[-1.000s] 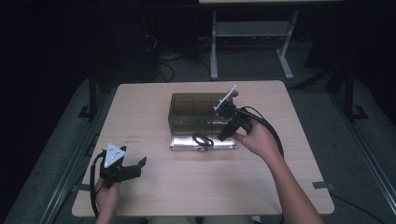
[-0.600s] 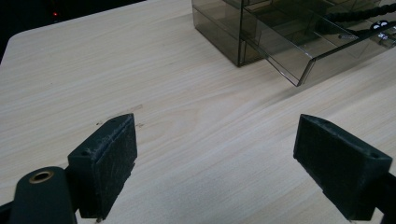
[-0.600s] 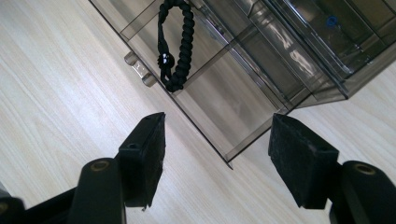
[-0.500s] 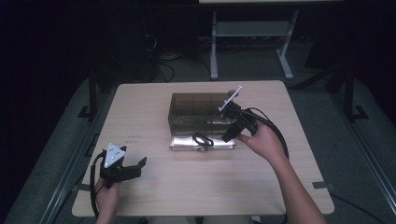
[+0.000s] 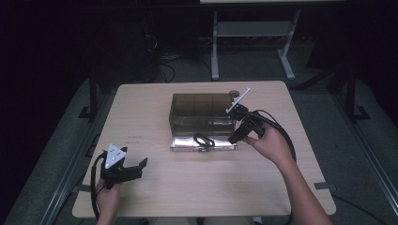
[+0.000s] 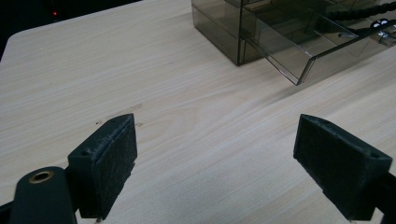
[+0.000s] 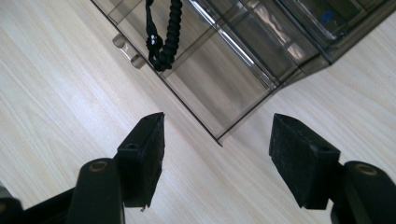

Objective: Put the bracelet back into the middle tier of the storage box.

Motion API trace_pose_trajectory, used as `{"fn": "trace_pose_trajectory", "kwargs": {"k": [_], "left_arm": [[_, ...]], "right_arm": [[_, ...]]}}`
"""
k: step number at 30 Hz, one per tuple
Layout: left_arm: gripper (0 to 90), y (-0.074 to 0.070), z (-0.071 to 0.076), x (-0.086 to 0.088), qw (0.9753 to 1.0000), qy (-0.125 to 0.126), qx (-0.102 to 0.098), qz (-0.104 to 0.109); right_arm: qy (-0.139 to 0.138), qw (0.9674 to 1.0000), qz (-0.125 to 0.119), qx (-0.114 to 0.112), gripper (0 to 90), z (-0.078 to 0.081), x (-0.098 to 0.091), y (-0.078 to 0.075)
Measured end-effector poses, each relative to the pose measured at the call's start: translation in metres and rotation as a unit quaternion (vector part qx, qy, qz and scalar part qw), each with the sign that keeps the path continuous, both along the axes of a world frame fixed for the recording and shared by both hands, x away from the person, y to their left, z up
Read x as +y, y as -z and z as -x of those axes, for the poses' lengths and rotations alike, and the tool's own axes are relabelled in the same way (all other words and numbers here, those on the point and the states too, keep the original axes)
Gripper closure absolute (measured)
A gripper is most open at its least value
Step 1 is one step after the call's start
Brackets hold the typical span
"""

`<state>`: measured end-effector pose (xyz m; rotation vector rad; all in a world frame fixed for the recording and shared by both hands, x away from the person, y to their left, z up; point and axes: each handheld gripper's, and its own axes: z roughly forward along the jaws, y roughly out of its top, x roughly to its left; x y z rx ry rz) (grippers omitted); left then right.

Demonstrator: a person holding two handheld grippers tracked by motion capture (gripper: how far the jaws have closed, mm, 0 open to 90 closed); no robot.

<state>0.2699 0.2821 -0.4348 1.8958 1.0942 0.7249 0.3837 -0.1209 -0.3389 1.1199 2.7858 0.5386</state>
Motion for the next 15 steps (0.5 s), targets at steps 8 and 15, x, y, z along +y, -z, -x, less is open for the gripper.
{"fn": "trace_pose_trajectory", "kwargs": {"k": [8, 15], "left_arm": [[13.4, 0.000, 0.000, 0.000, 1.0000, 0.000, 0.002, -0.001], [13.4, 0.000, 0.000, 0.000, 1.0000, 0.000, 0.003, -0.003]], "right_arm": [[0.008, 1.0000, -0.001, 0.001, 34.5, 0.004, -0.011, 0.004], [0.015, 0.9999, -0.003, 0.002, 33.7, 0.008, -0.021, 0.010]]}}
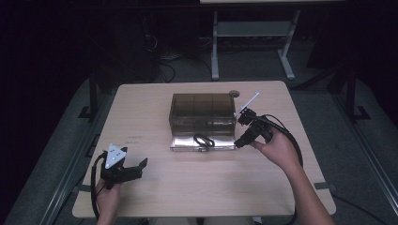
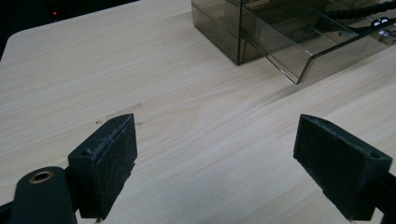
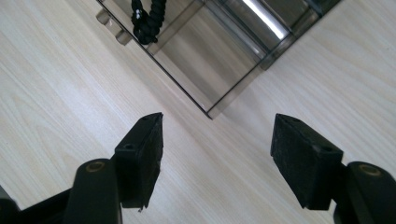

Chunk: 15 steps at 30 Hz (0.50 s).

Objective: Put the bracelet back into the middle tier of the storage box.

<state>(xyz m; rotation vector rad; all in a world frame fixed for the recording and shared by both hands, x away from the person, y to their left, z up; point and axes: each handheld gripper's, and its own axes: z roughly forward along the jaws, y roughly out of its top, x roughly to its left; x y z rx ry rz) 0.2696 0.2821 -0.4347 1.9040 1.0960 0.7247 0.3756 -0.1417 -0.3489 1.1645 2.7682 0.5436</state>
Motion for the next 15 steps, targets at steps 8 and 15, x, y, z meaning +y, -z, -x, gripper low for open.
{"fn": "trace_pose_trajectory", "kwargs": {"k": [8, 15], "left_arm": [[13.4, 0.000, 0.000, 0.000, 1.0000, 0.000, 0.000, 0.000], [13.4, 0.001, 0.000, -0.001, 1.0000, 0.000, -0.002, 0.002]], "right_arm": [[0.009, 1.0000, -0.002, 0.002, 32.6, 0.005, -0.012, 0.007], [0.017, 0.9998, -0.005, 0.003, 32.1, 0.011, -0.021, 0.012]]}}
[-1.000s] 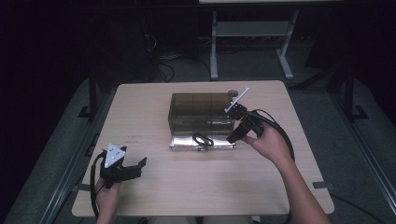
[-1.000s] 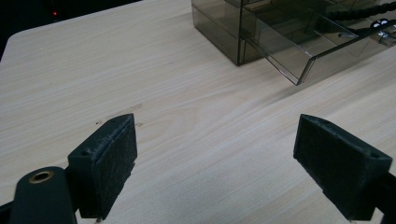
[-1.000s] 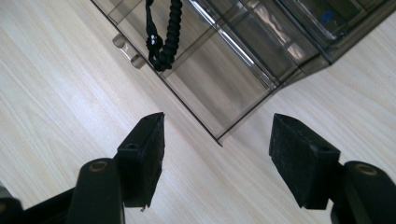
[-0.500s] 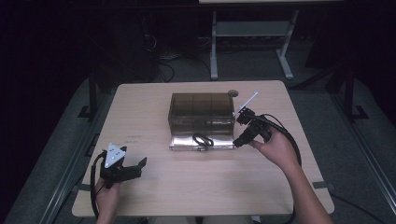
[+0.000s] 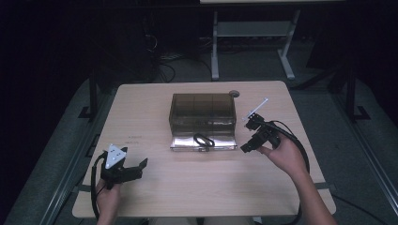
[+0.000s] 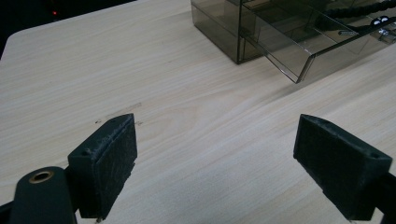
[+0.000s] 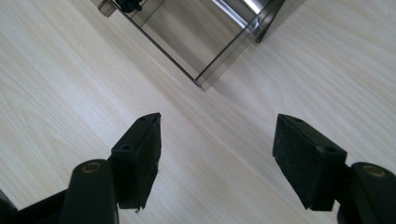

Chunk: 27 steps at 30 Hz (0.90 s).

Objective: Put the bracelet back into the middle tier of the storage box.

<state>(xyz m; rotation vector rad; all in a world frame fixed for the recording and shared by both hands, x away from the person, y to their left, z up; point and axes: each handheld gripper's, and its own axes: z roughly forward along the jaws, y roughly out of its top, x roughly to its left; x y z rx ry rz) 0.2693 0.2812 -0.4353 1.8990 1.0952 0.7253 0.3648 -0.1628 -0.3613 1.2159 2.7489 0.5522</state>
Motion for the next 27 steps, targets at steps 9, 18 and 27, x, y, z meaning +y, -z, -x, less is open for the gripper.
{"fn": "trace_pose_trajectory", "kwargs": {"k": [9, 18, 27], "left_arm": [[13.4, 0.000, 0.000, 0.000, 1.0000, 0.000, 0.000, -0.001], [13.4, 0.001, 0.000, 0.000, 1.0000, 0.000, 0.000, 0.000], [13.4, 0.001, 0.000, 0.000, 1.0000, 0.001, 0.001, -0.002]], "right_arm": [[0.012, 0.9999, -0.004, -0.001, 31.2, 0.007, -0.015, 0.007], [0.024, 0.9997, -0.009, 0.002, 30.4, 0.015, -0.029, 0.018], [0.039, 0.9991, -0.015, 0.007, 30.3, 0.026, -0.044, 0.031]]}}
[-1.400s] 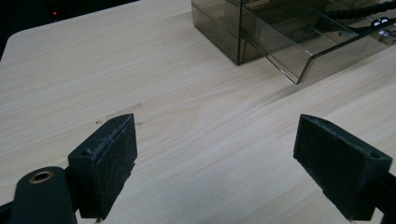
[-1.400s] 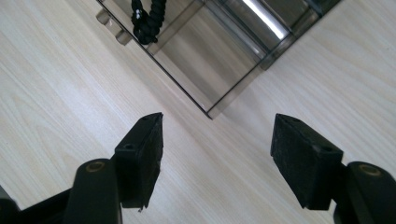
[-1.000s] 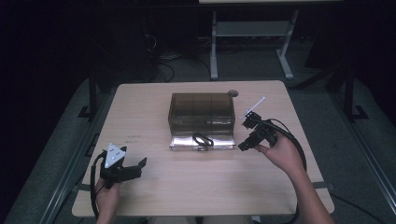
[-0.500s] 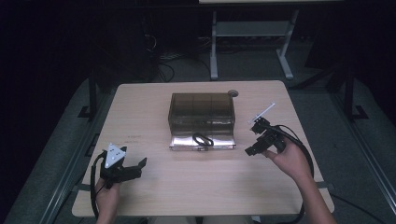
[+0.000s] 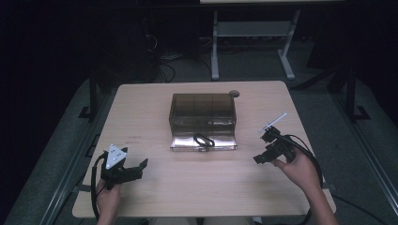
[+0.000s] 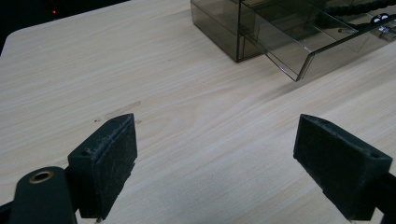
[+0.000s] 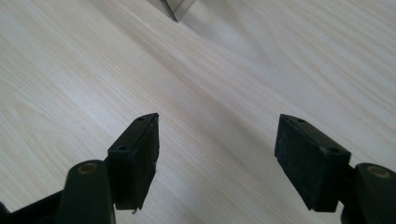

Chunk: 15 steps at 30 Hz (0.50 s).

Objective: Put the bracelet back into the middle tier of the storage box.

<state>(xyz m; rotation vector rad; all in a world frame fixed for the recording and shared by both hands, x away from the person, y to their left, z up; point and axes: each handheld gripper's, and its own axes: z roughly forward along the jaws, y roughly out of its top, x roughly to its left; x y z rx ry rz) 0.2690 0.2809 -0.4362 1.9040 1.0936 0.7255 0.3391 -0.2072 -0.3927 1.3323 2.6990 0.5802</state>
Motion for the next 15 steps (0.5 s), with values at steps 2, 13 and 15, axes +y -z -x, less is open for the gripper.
{"fn": "trace_pose_trajectory", "kwargs": {"k": [2, 13, 15], "left_arm": [[13.4, 0.000, 0.000, 0.000, 1.0000, 0.001, -0.001, -0.001], [13.4, 0.000, 0.001, -0.001, 1.0000, 0.006, 0.002, -0.006], [13.4, 0.000, 0.001, -0.001, 1.0000, 0.006, 0.002, -0.006]], "right_arm": [[0.002, 1.0000, -0.001, 0.000, 30.3, 0.002, -0.003, 0.002], [0.013, 0.9999, -0.006, 0.002, 29.9, 0.014, -0.014, 0.010], [0.014, 0.9999, -0.004, 0.002, 29.9, 0.016, -0.016, 0.011]]}}
